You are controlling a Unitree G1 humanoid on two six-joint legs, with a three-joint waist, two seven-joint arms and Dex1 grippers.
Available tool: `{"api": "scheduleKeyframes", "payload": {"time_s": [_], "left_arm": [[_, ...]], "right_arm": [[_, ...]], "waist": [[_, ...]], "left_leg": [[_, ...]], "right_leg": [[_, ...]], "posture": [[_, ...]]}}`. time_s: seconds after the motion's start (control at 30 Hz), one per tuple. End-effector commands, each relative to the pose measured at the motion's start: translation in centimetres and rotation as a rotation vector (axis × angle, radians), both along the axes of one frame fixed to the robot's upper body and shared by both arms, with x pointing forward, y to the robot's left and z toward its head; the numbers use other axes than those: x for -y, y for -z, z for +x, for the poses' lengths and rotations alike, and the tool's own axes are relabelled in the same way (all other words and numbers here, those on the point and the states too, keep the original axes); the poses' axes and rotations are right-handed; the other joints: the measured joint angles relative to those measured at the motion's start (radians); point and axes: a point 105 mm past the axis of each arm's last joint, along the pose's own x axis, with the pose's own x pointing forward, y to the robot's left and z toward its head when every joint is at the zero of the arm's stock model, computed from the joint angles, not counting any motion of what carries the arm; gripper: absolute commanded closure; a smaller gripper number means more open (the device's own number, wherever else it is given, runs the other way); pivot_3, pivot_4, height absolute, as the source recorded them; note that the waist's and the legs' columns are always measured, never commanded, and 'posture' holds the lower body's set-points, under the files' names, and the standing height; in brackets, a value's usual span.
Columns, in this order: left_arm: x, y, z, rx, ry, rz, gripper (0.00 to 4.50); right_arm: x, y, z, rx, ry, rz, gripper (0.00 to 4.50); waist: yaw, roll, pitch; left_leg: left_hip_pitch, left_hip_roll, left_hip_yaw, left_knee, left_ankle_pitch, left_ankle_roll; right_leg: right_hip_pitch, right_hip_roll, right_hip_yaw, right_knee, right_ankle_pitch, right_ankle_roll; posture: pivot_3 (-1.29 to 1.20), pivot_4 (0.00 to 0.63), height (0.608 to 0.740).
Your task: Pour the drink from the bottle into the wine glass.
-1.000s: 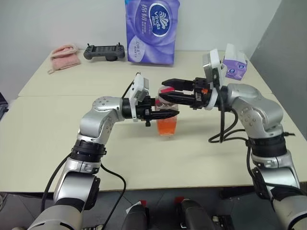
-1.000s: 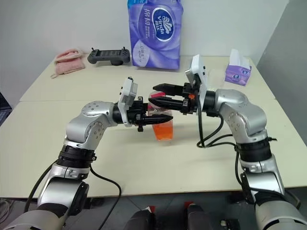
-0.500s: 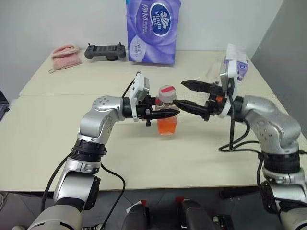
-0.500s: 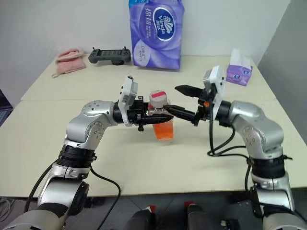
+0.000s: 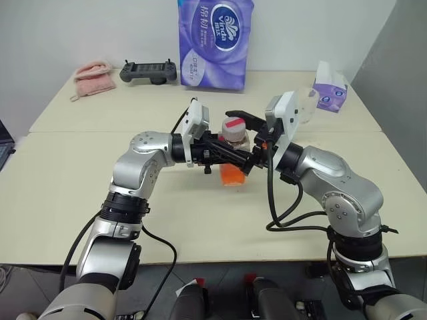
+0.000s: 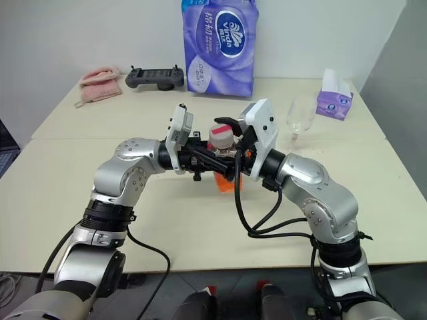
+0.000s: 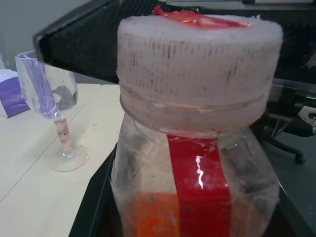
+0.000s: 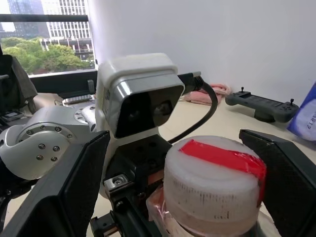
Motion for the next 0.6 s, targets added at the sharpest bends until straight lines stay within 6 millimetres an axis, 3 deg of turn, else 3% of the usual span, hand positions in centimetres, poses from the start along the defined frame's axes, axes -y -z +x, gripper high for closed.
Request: {"api": "scheduleKeyframes", "payload": {"time_s": [0.03,0.13,0.23,0.47,0.6], "left_arm": [[0.3,-1.6,-0.4,0.068,0.02,-0.016,2.76],[0.2,-1.5,-0.5,0.068,0.016,-0.014,2.76],[0.1,-1.5,-0.5,0.069,0.013,-0.014,2.76],[0.1,-1.5,-0.5,0.071,0.011,-0.013,2.76],[0.4,-1.7,-1.0,0.065,0.045,-0.018,2.76]], "right_arm": [[0.5,-1.5,-0.2,0.043,0.007,0.041,0.42],[0.7,-1.6,0.0,0.037,0.014,0.054,1.29],[1.0,-1.5,0.0,0.041,0.022,0.047,2.48],[1.5,-1.5,0.1,0.052,0.031,0.031,2.57],[0.8,-2.1,0.3,0.062,-0.121,0.0,2.57]], "waist": [[0.0,0.0,0.0],[0.0,0.0,0.0],[0.0,0.0,0.0],[0.0,0.0,0.0],[-0.001,0.0,0.0]], "left_leg": [[0.0,0.0,0.0,0.0,0.0,0.0],[0.0,0.0,0.0,0.0,0.0,0.0],[0.0,0.0,0.0,0.0,0.0,0.0],[0.0,0.0,0.0,0.0,0.0,0.0],[0.0,0.0,0.001,0.0,0.0,0.0]], "right_leg": [[0.0,0.0,0.0,0.0,0.0,0.0],[0.0,0.0,0.0,0.0,0.0,0.0],[0.0,0.0,0.0,0.0,0.0,0.0],[0.0,0.0,0.0,0.0,0.0,0.0],[0.0,0.0,0.001,0.0,0.0,0.0]], "posture": [[0.0,0.15,0.74],[0.0,0.15,0.74],[0.0,0.15,0.74],[0.0,0.15,0.74],[0.0,0.15,0.74]]}}
